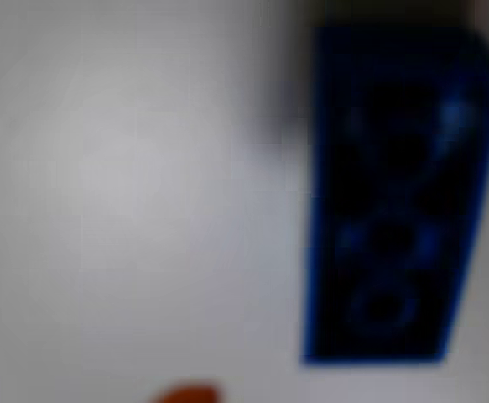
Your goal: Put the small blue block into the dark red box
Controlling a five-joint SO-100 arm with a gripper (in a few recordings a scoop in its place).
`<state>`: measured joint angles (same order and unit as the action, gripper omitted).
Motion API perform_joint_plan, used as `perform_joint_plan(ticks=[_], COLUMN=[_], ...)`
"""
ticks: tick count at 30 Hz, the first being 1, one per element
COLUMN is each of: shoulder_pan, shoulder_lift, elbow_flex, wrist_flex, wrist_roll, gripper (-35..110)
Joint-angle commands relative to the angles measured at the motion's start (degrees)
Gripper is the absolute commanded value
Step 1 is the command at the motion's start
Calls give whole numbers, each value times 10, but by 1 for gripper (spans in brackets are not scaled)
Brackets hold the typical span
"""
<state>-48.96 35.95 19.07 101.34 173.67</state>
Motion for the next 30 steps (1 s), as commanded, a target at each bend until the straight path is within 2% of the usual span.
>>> perform_joint_plan(ticks=[1, 9, 18, 20, 22, 23, 30], shoulder_pan=[-3, 4, 4, 6, 14, 22, 32], shoulder_lift=[6, -4, -105, -154, -234, -240, -237], elbow_flex=[-22, -33, -156, -221, -328, -328, -328], wrist_flex=[9, 9, 11, 15, 13, 5, 17], wrist_roll=[-5, -18, -25, -41, -86, -111, -164], gripper=[25, 25, 24, 19, 6, 0, 0])
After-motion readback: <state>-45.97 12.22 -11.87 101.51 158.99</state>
